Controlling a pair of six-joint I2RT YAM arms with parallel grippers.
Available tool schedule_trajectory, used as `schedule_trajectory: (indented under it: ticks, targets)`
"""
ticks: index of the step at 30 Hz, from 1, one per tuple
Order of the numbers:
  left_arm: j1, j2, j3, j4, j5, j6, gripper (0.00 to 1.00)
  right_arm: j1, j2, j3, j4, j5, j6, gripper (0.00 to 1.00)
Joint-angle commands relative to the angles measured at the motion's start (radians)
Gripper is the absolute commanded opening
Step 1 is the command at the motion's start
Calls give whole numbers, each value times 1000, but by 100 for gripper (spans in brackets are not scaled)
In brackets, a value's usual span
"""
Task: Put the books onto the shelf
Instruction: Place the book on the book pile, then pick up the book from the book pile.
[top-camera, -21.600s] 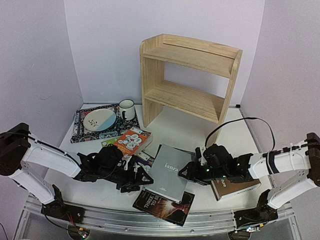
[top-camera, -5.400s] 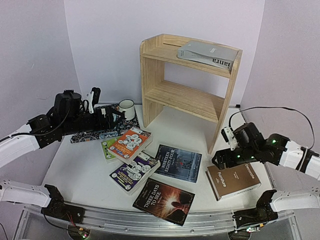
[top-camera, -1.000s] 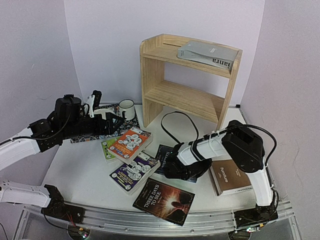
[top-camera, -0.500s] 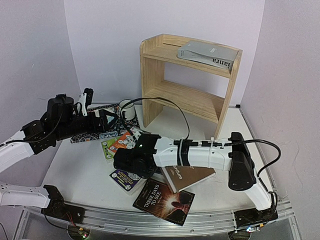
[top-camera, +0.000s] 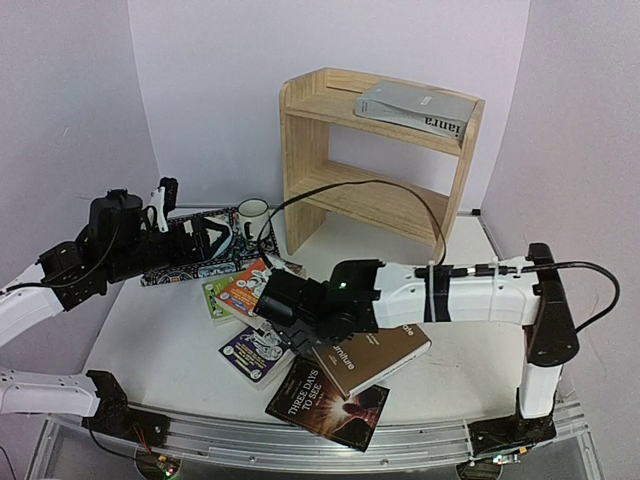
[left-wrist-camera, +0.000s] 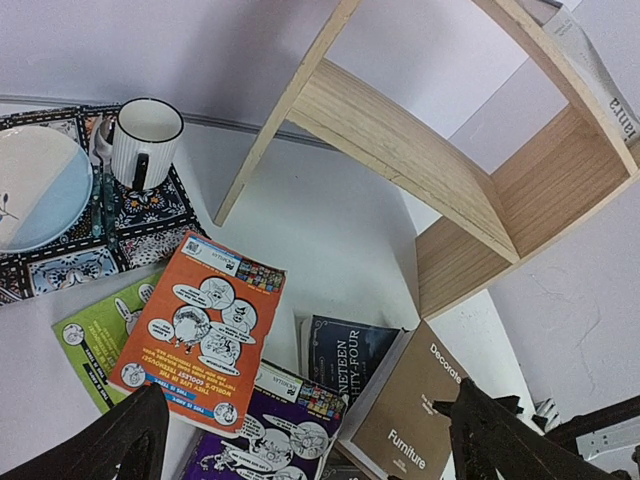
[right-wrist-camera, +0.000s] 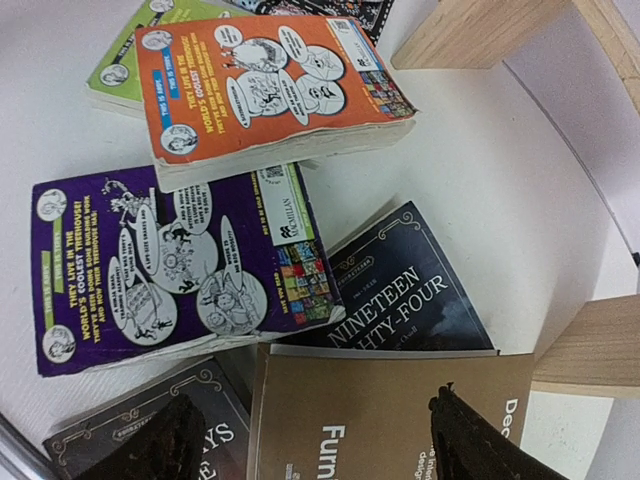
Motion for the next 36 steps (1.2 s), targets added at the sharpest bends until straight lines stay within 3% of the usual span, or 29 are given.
schedule_trajectory:
  ticks: [1,10,13,19,26,33,36]
  targets:
    - [2,36,22,2,5,-23,99,1,-121,-155,71,-76,-22,78]
    - [2,141,27,60,109,-30,99,1,-453,-572,241,-147,-43,79]
    - [2,190,18,116,215,-28,93,1,-570,-690,301,-168,-45,80]
    - [-10,316,35,197,344,-25,91,1,-737,-813,317,-142,-8,80]
    - [-93,465,85,241,352,10,92,0,-781,-879,237,-17,236,83]
    - [-157,614,158,242,346,78,92,-1,-753,-953,229,-90,441,89]
    - [-158,642,179,233,338,122,93,-1,-743,-970,229,-102,475,98]
